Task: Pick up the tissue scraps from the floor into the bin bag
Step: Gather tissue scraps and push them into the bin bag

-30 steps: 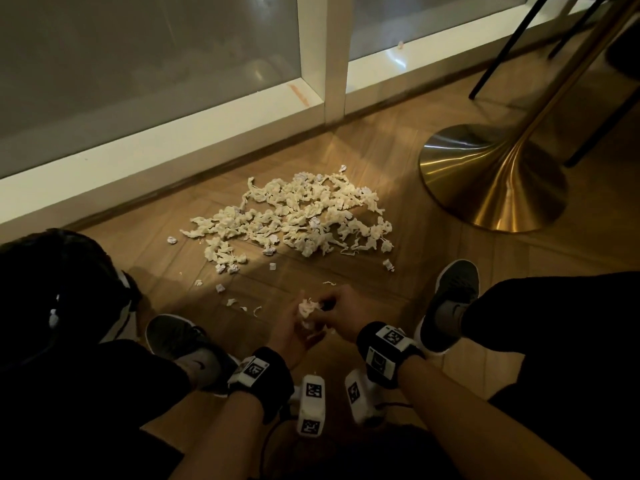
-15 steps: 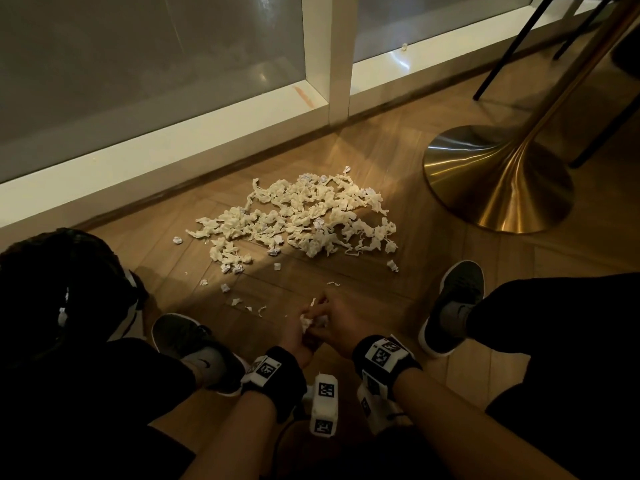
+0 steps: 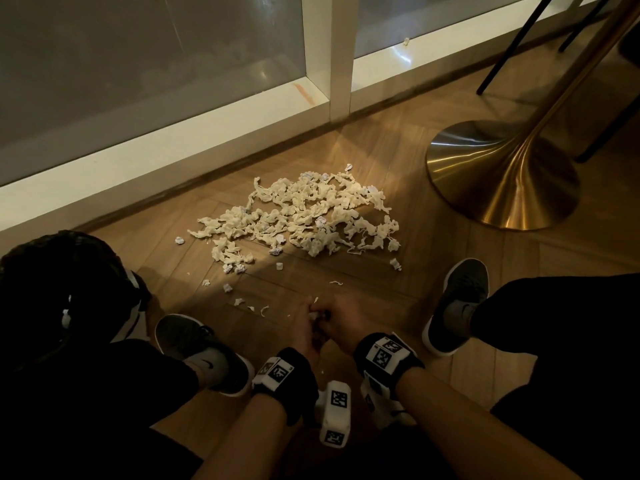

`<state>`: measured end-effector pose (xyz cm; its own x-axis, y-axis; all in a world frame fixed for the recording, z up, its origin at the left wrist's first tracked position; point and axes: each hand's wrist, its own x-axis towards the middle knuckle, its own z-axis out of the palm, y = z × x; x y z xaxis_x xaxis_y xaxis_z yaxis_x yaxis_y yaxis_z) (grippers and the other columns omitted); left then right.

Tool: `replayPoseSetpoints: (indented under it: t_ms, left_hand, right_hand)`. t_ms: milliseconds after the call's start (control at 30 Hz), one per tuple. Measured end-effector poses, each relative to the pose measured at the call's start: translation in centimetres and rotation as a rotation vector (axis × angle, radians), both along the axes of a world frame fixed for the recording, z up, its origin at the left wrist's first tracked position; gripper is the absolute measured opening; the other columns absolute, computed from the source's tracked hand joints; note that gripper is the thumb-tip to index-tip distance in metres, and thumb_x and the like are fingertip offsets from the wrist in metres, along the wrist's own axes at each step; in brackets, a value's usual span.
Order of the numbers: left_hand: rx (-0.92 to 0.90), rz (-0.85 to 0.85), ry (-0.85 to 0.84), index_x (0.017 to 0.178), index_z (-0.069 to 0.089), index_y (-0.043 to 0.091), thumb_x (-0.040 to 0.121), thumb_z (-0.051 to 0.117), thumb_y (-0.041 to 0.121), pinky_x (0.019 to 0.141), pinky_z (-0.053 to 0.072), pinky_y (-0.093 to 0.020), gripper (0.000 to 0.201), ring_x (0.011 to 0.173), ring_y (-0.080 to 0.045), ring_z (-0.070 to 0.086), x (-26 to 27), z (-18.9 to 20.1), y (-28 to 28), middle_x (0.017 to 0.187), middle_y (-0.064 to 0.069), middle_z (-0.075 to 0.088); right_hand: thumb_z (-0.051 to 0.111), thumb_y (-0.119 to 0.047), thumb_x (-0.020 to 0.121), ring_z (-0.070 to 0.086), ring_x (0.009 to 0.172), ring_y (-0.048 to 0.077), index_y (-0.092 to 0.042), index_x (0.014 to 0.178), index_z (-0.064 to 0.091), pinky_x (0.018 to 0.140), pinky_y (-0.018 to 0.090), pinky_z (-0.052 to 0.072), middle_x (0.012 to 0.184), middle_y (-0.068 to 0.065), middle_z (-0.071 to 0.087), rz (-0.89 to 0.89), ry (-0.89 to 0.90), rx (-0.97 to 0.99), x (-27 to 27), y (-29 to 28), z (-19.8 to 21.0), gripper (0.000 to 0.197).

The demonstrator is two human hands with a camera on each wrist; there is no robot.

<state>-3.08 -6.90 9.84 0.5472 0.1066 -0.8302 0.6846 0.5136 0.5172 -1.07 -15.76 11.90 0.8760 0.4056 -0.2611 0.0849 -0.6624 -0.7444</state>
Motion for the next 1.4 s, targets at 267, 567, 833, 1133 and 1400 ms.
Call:
replayPoseSetpoints:
  t_ms: [267,567,833,1133,1400]
  left_hand:
    - [-0.19,0.058,-0.026,0.088,0.058,0.011,0.099,0.039,0.03,0.061,0.048,-0.028,0.03,0.074,-0.019,0.059,0.2,0.3,1.4,0.078,-0.01,0.061]
    - [-0.093,-0.025,-0.04,0.092,0.059,0.01,0.1,0.037,0.019,0.056,0.051,-0.025,0.025,0.066,-0.016,0.062,-0.3,-0.9,2.0,0.078,-0.009,0.061]
    - [-0.087,0.03,0.015,0.087,0.054,0.007,0.097,0.033,0.008,0.06,0.045,-0.028,0.023,0.076,-0.02,0.056,-0.3,-0.6,1.9,0.082,-0.011,0.056]
    - [-0.131,-0.008,0.06,0.087,0.054,0.005,0.1,0.03,0.011,0.063,0.041,-0.025,0.028,0.071,-0.017,0.047,0.3,0.2,3.3,0.079,-0.01,0.049]
    - [-0.248,0.013,0.013,0.081,0.055,0.007,0.099,0.028,0.016,0.056,0.05,-0.032,0.033,0.065,-0.022,0.062,0.0,0.8,2.5,0.069,-0.013,0.062]
  right_hand:
    - [0.066,-0.01,0.08,0.045,0.084,0.011,-0.015,0.089,0.073,0.078,0.018,0.032,0.085,-0.005,0.064,0.061,-0.152,0.045,-0.5,0.2,0.1,0.012]
    - [0.055,-0.025,0.093,0.037,0.108,0.013,-0.014,0.088,0.073,0.089,0.028,0.033,0.112,0.003,0.053,0.182,-0.168,0.007,-0.6,-0.1,-0.6,0.021]
    - [0.06,-0.009,0.088,0.061,0.092,0.013,-0.01,0.102,0.07,0.085,0.029,0.05,0.102,0.003,0.067,0.091,-0.115,0.091,-0.7,0.6,-0.3,0.017]
    - [0.062,-0.021,0.087,0.047,0.105,0.011,-0.018,0.098,0.07,0.095,0.024,0.023,0.11,-0.004,0.06,0.319,-0.233,-0.019,-0.4,0.4,0.5,0.014]
    - [0.064,-0.009,0.085,0.054,0.097,0.01,-0.008,0.093,0.069,0.076,0.003,0.035,0.107,0.001,0.061,0.134,-0.16,0.087,-0.6,0.4,-0.2,0.01]
